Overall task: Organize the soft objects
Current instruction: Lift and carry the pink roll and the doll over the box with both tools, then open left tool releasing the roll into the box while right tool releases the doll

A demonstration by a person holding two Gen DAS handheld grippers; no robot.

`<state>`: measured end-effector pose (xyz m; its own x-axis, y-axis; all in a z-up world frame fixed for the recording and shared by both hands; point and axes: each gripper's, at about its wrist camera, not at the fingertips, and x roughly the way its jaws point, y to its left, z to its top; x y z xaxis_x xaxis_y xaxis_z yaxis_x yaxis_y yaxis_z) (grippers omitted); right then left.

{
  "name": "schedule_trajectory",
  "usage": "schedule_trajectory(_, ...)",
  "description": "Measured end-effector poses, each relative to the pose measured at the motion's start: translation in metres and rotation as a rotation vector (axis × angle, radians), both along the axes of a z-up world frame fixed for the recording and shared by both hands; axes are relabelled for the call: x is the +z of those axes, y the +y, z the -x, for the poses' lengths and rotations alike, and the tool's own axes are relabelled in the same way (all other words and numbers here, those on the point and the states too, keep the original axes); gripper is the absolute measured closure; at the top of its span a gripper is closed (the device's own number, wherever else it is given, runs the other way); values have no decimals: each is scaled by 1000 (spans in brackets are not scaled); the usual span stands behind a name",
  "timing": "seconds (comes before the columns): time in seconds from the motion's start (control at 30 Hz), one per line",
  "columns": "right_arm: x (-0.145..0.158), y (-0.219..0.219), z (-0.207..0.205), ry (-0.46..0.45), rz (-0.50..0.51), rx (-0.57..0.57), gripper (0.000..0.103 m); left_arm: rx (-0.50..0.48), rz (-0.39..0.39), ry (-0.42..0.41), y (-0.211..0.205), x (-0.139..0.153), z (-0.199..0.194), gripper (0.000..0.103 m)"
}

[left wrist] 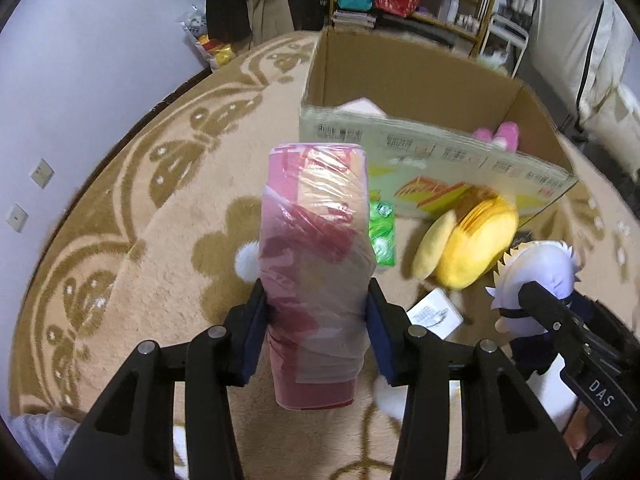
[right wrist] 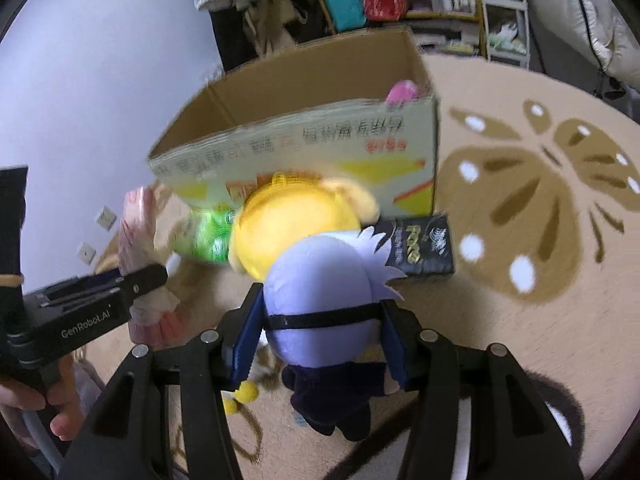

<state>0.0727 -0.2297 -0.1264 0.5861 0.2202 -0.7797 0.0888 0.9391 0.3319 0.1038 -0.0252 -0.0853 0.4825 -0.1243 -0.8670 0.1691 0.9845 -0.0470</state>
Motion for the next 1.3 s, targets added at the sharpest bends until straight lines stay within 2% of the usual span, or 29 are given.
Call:
schedule_trajectory(0.3, 39, -11, 8, -141, 10, -30, 47, -17, -66, -146, 3, 36, -14, 59)
schedule_trajectory(0.6, 83, -11, -3, -232, 30, -26, 47, -36, -59, -243, -1, 72, -39, 59)
schedule_trajectory(0.7, 96, -15, -10, -259, 36, -28, 47, -51, -61, -250, -11, 79, -52, 59)
schedule_trajectory(0.77, 105, -19, -16, -273, 51, -32, 46, -57, -28, -248, -15, 82, -59, 59)
schedule_trajectory(0.93, 122, -28, -37, -293, 74, -38, 46, -95, -47, -273, -36, 86, -75, 59)
schedule_trajectory(1.13, 130, -33, -59, -302, 98, -37, 46, -100, -22, -273, -46, 86, -93, 58)
schedule_trajectory(1.3, 126, -35, -73, -285, 90, -35, 46, -102, -19, -244, -47, 73, -102, 58)
